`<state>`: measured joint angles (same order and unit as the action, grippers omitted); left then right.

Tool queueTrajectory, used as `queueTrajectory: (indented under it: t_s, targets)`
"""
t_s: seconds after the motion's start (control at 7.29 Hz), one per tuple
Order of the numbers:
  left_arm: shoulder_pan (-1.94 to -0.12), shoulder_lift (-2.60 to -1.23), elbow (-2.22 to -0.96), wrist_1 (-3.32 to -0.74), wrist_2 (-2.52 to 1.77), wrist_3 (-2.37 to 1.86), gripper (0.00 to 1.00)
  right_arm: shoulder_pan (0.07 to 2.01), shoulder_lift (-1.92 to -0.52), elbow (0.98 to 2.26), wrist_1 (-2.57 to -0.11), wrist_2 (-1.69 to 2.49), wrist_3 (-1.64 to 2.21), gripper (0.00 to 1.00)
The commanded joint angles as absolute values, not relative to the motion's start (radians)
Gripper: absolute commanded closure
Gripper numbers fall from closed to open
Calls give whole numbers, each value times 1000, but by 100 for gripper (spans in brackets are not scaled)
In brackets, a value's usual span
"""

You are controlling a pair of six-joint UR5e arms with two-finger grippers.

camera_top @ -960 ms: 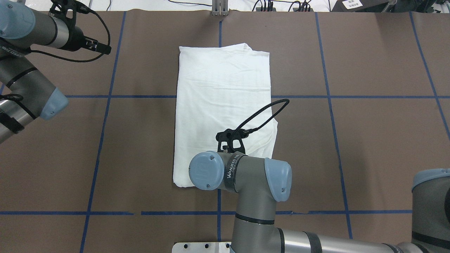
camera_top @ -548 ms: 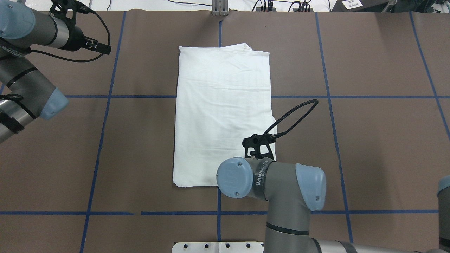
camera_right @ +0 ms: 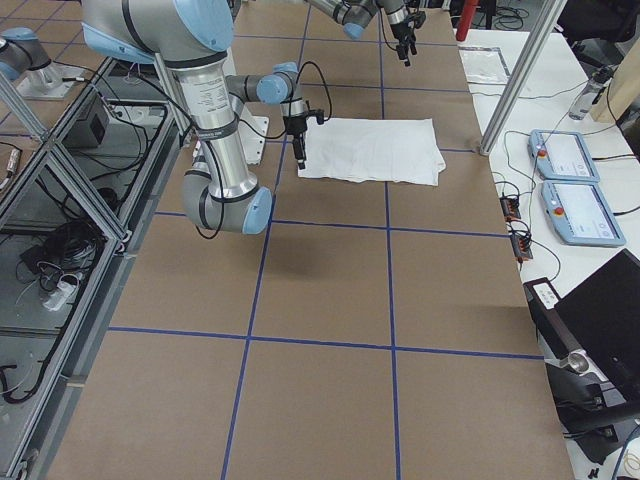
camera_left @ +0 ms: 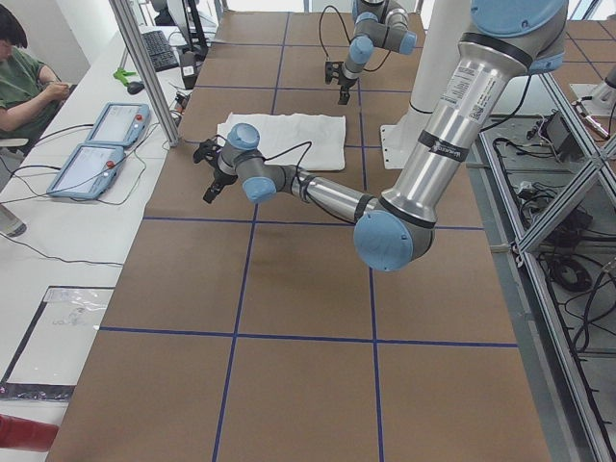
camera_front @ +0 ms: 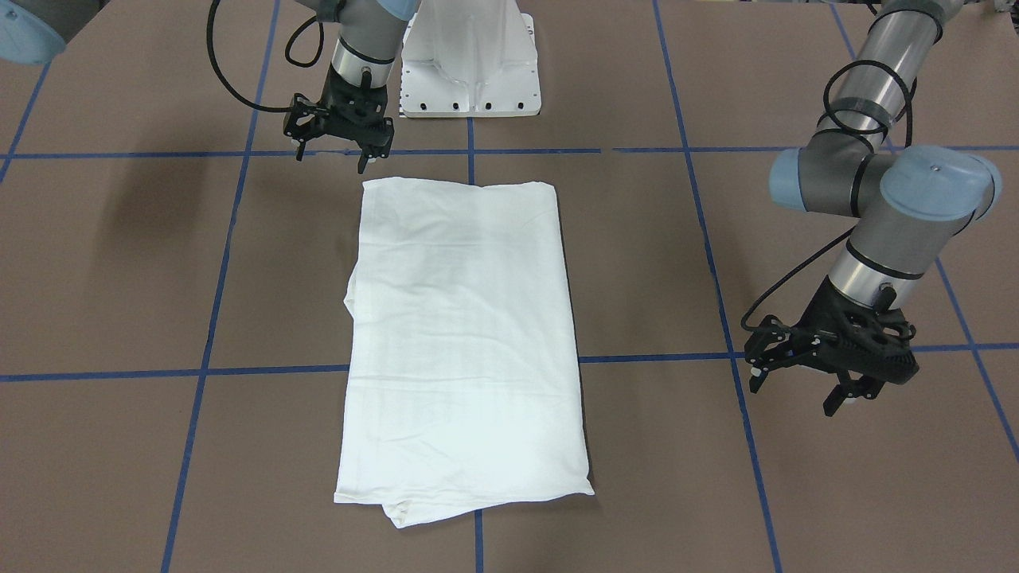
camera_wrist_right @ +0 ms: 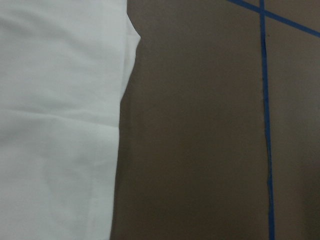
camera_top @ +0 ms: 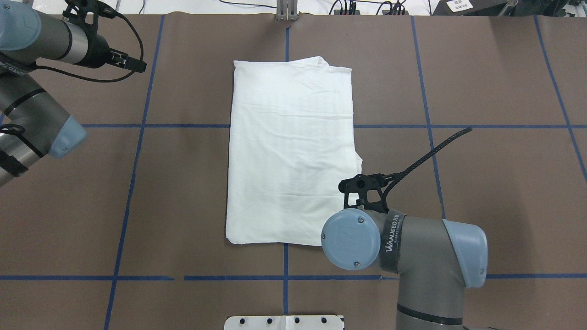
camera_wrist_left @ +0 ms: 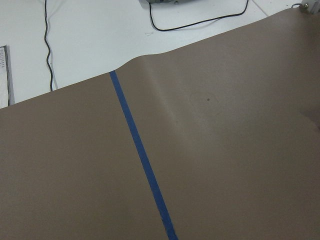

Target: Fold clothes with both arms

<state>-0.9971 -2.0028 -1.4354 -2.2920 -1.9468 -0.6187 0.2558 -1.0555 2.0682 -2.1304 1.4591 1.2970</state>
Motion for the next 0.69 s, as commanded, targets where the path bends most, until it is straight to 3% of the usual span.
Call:
queueTrajectory:
  t_s: [0.0, 0.27, 0.55]
  targets:
    - [-983, -1919, -1613, -2255, -2002, -743, 0, 290, -1130, 2164, -1871, 1466, 1298, 0]
    - [-880, -1843, -1863, -2102, -1993, -887, 0, 291, -1288, 2230, -1606, 1463, 1319, 0]
    - [-719, -1841, -1979, -2046, -1941, -1091, 0, 293, -1484, 2244, -1337, 1448, 1426, 0]
